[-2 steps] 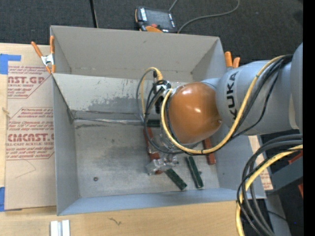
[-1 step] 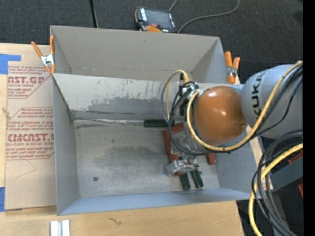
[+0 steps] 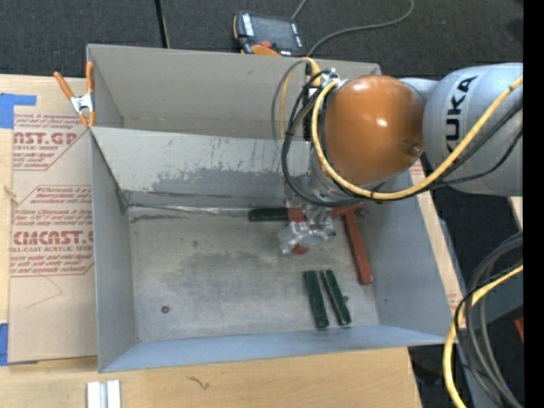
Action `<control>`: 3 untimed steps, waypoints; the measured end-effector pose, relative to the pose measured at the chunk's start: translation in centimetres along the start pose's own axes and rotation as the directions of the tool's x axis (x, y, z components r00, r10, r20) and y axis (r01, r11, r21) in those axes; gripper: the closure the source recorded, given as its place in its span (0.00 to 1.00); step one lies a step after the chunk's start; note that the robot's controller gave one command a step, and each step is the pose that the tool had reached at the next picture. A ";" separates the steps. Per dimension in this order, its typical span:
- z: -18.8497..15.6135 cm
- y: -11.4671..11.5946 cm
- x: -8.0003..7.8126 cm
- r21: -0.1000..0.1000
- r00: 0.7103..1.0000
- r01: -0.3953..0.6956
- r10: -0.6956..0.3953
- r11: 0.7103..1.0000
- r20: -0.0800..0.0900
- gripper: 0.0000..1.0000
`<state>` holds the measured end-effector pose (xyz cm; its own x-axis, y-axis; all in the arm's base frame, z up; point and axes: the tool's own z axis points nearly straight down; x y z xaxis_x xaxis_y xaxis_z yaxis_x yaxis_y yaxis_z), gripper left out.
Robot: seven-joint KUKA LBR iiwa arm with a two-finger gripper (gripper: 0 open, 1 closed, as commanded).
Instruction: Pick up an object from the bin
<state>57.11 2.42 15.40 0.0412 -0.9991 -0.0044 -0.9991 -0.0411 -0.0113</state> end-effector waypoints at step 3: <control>-12.3 -2.2 1.4 -0.004 0.999 -0.039 0.039 0.999 -0.002 1.00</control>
Offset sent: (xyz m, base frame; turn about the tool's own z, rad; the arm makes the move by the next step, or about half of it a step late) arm 0.0131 -0.0102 0.0681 0.0055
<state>59.24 1.09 27.74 0.0025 -1.0000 -0.0026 -1.0000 -0.0025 -0.0071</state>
